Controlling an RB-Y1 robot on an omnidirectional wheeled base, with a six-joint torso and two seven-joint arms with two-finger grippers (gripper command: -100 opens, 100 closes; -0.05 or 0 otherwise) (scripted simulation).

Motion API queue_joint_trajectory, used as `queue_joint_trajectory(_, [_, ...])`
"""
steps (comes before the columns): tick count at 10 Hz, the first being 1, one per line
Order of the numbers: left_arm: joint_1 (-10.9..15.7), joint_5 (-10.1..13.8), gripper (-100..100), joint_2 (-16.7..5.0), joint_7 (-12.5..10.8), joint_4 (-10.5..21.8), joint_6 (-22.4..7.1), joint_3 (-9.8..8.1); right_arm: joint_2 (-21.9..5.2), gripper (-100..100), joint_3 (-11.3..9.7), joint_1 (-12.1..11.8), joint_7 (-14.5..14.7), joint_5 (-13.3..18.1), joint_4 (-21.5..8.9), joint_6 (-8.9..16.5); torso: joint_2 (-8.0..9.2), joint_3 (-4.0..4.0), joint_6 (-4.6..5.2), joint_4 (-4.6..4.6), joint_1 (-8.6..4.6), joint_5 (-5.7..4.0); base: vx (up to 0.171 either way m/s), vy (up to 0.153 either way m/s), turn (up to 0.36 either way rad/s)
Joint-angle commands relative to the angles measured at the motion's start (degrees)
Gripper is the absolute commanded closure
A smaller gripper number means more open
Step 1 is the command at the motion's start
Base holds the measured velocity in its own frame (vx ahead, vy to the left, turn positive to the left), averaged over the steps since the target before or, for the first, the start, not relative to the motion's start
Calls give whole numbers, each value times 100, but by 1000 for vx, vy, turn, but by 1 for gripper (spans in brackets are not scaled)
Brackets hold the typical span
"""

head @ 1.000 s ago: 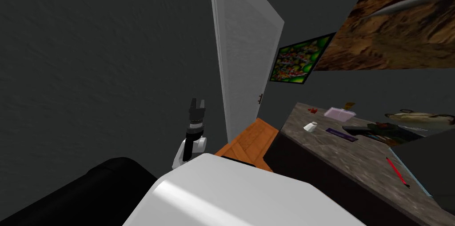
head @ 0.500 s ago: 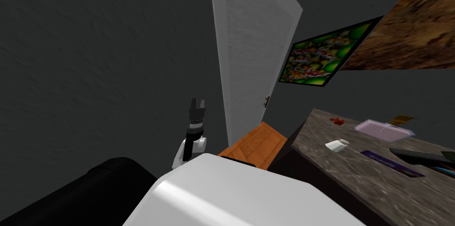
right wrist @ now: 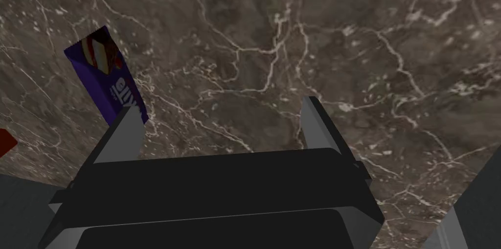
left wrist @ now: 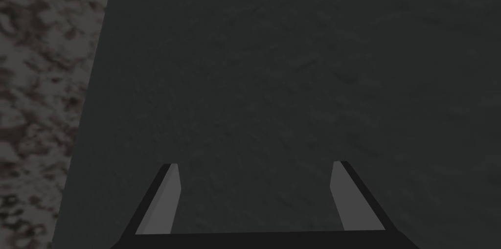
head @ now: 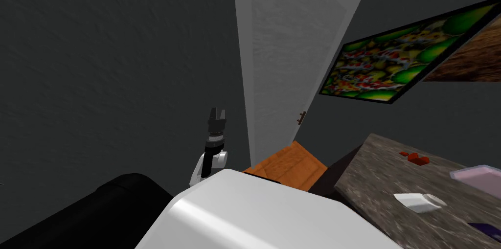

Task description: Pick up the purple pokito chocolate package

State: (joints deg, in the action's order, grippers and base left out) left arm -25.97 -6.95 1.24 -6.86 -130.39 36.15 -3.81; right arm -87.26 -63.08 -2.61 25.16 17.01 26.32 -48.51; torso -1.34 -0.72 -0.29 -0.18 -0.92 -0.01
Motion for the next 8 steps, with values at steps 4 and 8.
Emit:
queue_joint_trajectory(4, [1, 0, 0, 1, 0, 0, 0, 1, 62, 0, -31, 172, 81, 102, -198, 60, 60, 33, 10, 12, 43, 5, 120, -127, 105])
queue_joint_trajectory(8, [3, 0, 0, 2, 0, 1, 0, 2, 284, 100, 79, 110, 135, 98, -267, 215, 115, 66, 13, 27, 78, 16, -18, -23, 17])
